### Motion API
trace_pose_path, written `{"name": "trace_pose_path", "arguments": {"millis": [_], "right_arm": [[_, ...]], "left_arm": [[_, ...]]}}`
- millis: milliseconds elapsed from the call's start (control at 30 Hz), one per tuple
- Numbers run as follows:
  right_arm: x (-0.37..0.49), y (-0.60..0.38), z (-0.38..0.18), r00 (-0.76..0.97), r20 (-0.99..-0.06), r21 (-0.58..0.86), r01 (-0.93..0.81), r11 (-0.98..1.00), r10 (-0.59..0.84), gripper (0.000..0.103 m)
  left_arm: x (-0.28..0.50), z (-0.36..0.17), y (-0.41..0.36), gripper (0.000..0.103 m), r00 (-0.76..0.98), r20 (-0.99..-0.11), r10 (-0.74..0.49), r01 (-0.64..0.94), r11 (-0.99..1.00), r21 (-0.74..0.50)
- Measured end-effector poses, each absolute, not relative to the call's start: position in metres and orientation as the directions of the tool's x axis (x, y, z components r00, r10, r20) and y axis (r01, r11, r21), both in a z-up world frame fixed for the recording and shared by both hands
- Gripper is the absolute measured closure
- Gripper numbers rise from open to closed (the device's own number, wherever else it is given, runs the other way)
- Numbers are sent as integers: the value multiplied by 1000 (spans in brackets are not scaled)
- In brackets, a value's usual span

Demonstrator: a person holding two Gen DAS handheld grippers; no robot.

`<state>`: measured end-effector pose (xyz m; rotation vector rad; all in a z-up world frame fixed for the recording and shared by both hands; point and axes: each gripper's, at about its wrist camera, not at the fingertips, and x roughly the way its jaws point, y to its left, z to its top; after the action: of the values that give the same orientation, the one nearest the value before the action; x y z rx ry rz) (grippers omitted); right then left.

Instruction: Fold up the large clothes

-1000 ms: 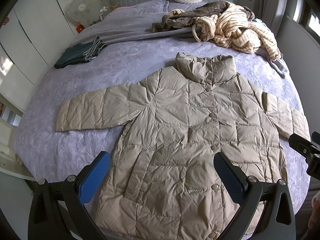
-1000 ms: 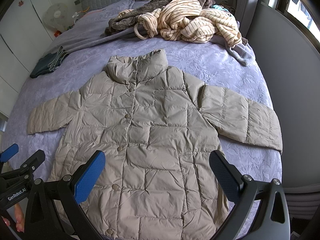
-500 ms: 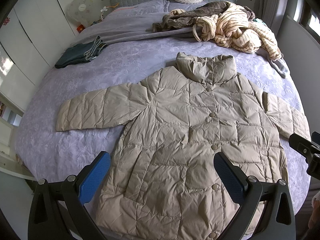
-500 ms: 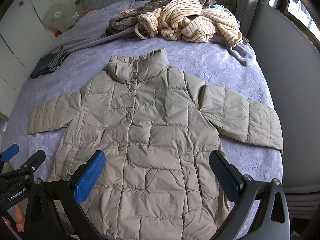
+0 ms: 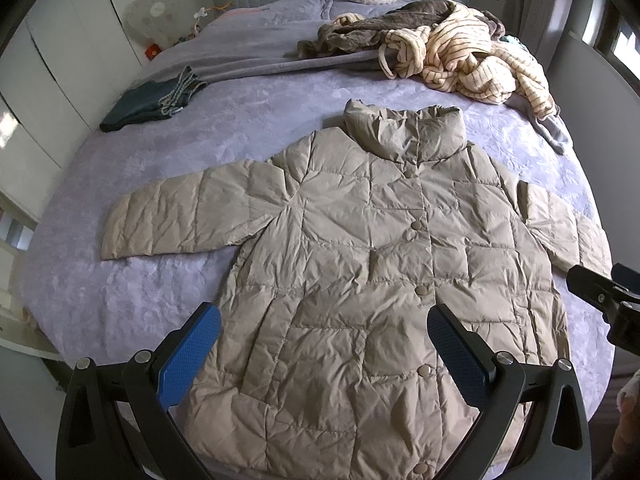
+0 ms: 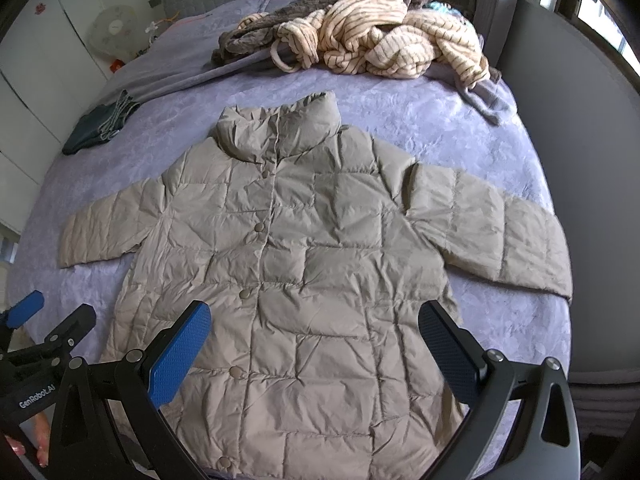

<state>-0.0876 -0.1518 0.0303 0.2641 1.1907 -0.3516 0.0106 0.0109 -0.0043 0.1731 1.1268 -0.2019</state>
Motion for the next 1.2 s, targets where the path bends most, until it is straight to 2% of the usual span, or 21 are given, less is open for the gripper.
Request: {"name": "trace_pose_path", "arguments": {"millis": [400, 500, 667, 767, 967, 1200], "right_arm": [[-69, -137, 7, 371, -928, 209, 431, 878, 39, 0], [-57, -124, -9, 397, -913, 280, 446, 850, 93, 0], [-27, -88, -46, 405, -905, 319, 447, 836, 129, 0], [-9, -69, -74, 377, -912, 333, 440, 834, 165, 0], [21, -35, -134, 285, -925, 361, 438, 824, 254, 0], [49, -18, -158, 317, -906, 398, 404, 824, 282, 0]], "left_arm": [[69, -55, 101, 0, 302, -931, -203, 112, 978, -177], [95, -80, 132, 0, 284, -934, -218, 68, 976, -208], [135, -129, 180, 0, 274, -930, -247, 7, 967, -255], [158, -165, 216, 0, 271, -913, -304, -61, 941, -332], [195, -226, 284, 0, 297, -864, -407, -229, 848, -478], [244, -234, 332, 0, 415, -833, -365, -288, 816, -501]]}}
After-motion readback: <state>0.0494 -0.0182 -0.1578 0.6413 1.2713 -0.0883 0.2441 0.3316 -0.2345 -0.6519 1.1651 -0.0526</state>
